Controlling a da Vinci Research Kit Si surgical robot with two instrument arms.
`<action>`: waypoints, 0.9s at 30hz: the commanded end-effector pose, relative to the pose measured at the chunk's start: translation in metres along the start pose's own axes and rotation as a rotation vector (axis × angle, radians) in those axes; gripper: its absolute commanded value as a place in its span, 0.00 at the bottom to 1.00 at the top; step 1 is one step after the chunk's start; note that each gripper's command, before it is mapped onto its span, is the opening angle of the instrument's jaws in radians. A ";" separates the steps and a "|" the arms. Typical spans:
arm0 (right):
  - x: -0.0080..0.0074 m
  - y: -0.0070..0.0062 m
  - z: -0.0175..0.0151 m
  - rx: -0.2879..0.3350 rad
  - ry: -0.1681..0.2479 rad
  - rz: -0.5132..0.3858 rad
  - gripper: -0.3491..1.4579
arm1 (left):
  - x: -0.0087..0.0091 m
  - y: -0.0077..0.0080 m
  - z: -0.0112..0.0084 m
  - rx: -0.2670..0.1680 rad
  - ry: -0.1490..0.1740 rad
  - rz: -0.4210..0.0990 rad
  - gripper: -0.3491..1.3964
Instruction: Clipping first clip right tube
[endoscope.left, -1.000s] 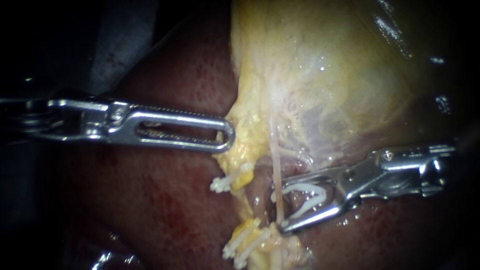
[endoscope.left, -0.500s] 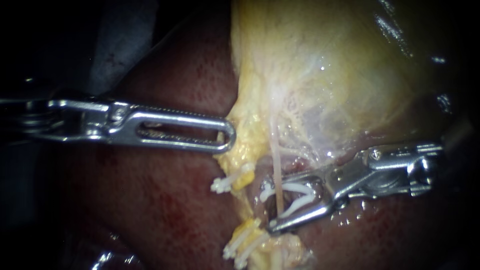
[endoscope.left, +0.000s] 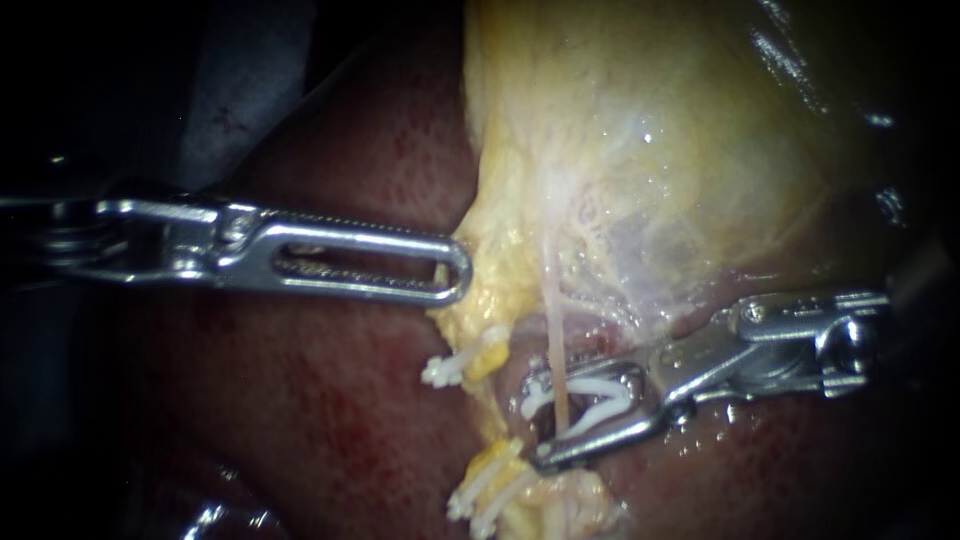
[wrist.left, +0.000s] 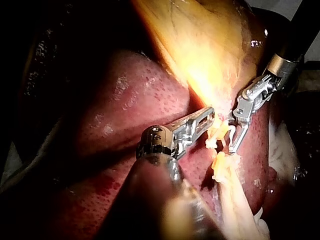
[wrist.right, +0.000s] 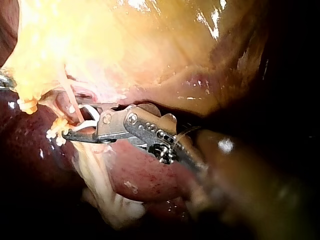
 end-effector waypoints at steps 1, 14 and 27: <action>0.0000 0.0000 0.0000 0.000 0.000 0.003 0.36 | 0.0000 0.0000 0.0000 0.000 0.000 0.000 0.00; 0.0001 0.0000 -0.0006 0.058 -0.036 0.049 0.00 | 0.0000 0.0000 0.0000 0.000 0.000 0.000 0.00; -0.0001 -0.0001 -0.0008 0.060 -0.037 0.065 0.00 | 0.0000 0.0000 0.0000 0.000 0.000 0.000 0.00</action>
